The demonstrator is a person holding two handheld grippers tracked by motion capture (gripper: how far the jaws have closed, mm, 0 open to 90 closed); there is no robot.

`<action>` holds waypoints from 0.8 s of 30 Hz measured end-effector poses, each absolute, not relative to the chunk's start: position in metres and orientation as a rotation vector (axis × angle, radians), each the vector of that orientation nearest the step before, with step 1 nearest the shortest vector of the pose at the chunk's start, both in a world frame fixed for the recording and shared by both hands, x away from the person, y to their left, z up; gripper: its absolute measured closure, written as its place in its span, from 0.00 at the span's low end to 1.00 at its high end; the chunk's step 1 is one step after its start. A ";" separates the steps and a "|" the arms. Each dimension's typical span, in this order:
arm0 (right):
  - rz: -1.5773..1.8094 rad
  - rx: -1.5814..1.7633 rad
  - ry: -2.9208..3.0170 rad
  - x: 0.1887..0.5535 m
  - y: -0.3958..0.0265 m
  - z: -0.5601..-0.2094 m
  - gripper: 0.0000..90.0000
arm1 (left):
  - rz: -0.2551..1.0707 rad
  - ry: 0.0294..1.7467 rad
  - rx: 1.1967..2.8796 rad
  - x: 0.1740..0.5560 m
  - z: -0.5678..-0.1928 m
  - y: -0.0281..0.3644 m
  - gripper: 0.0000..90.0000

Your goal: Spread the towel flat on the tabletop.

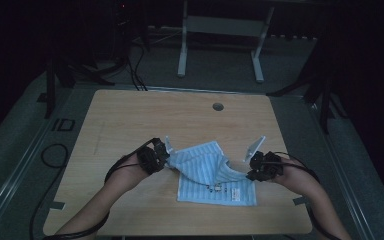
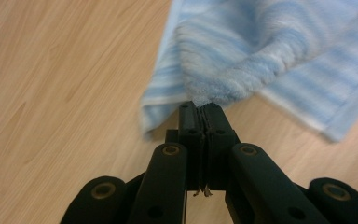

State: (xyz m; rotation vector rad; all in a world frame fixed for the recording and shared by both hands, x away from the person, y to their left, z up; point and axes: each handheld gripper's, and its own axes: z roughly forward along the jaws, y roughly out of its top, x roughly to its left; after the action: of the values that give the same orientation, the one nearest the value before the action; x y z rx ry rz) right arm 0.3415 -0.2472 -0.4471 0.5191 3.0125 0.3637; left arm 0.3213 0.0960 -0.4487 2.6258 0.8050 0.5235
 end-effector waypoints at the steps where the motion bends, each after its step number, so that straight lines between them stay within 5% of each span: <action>1: 0.363 0.532 3.010 0.339 -0.255 -0.449 0.97 | 0.536 0.818 2.647 0.324 -0.452 0.104 0.98; 9: 0.385 0.628 3.069 0.337 -0.275 -0.472 0.97 | 0.419 0.949 2.611 0.339 -0.479 0.130 0.98; 24: 0.194 0.602 3.181 0.323 -0.266 -0.512 0.97 | 0.263 0.912 2.720 0.319 -0.522 0.131 0.97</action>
State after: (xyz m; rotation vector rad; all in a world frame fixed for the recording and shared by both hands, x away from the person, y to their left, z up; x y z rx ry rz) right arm 0.3231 -0.2660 -0.5118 0.6021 3.1805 0.1945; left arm 0.3187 0.1311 -0.5224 2.7197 0.9117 0.2631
